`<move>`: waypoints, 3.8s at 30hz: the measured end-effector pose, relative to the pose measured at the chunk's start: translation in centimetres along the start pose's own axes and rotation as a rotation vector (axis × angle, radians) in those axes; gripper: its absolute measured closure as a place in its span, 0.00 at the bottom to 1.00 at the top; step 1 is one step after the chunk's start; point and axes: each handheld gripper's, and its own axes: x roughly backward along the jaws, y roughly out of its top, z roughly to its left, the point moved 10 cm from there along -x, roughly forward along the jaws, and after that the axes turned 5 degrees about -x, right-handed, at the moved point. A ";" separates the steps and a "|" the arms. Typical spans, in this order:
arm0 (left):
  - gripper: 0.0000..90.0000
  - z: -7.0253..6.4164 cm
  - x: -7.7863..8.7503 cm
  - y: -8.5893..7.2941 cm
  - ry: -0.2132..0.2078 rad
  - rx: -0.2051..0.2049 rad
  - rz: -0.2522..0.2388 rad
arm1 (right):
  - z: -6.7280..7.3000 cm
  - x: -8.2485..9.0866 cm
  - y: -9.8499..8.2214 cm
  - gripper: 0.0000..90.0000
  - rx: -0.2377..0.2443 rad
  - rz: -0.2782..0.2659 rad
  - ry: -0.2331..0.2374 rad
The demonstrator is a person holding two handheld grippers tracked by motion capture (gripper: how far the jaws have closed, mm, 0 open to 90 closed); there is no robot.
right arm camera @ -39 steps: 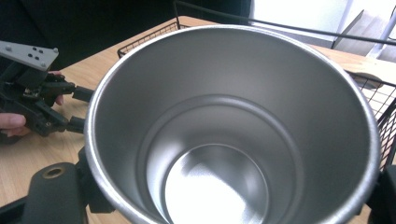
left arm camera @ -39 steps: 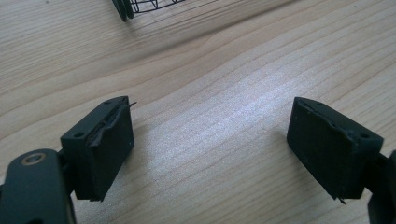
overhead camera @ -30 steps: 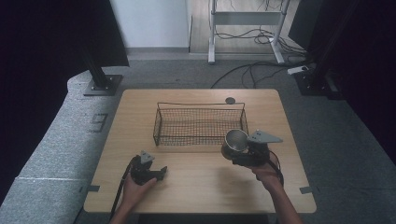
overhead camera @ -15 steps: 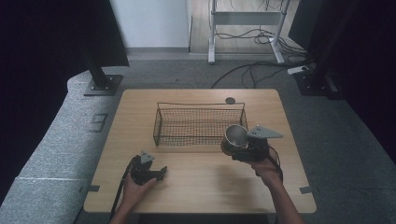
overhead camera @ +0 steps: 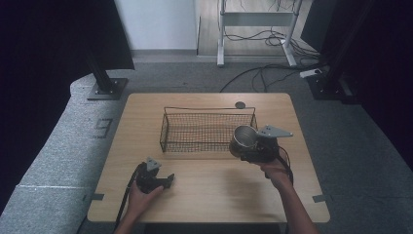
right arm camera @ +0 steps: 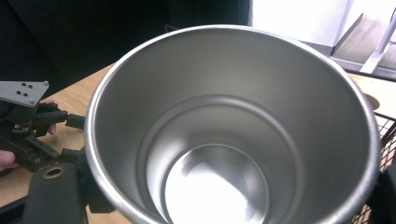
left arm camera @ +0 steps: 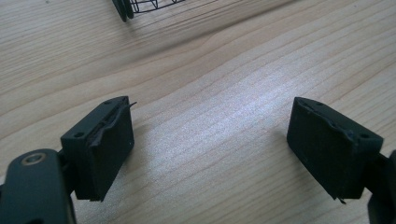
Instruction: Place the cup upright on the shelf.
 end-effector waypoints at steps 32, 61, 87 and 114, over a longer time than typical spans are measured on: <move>0.16 0.0 0.0 0.0 0.000 0.000 0.000 | -2.6 -2.2 1.7 0.20 -0.017 0.021 -0.030; 0.16 0.0 0.0 0.0 -0.001 0.001 -0.001 | -5.3 -4.5 3.3 0.20 -0.056 0.034 -0.038; 0.17 0.0 0.0 0.0 0.000 0.000 -0.001 | -6.0 -7.7 3.4 0.20 -0.042 0.077 -0.071; 0.17 0.0 0.0 0.0 0.000 0.000 -0.003 | -7.5 -10.7 2.5 0.20 -0.067 0.125 -0.093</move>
